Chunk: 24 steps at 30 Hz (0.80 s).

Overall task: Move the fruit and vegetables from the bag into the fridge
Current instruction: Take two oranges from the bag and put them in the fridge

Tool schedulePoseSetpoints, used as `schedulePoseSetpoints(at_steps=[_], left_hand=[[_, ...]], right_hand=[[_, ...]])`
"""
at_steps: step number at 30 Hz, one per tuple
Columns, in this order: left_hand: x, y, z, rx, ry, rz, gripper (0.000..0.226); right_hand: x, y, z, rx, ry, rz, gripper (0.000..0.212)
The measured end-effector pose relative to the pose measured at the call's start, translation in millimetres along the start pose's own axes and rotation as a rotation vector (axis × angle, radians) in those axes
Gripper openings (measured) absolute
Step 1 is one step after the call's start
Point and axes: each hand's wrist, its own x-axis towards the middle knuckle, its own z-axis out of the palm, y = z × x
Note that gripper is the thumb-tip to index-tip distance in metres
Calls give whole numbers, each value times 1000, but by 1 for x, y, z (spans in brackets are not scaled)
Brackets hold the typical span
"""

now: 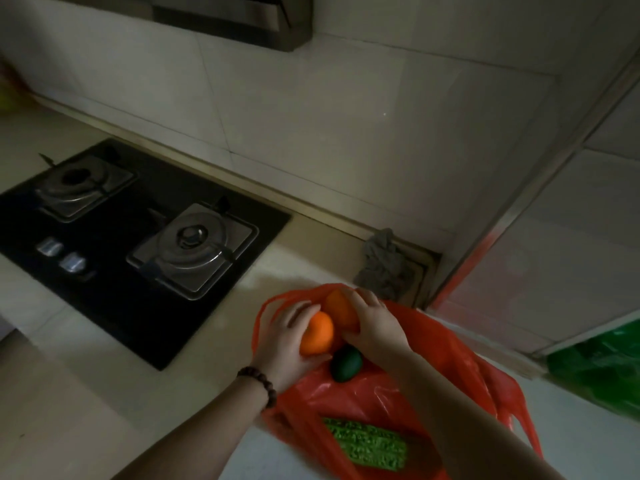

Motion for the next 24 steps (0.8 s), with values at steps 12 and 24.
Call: schedulePoseSetpoints(at_steps=[12,24], left_hand=[[-21,6,-108,74,339,-45,84],[-202,-150,-286,170,608,-315,83]], right_hand=[[-22,-100,-29,299,290,-56,80],[-13,-377,70,296,123,-365,79]])
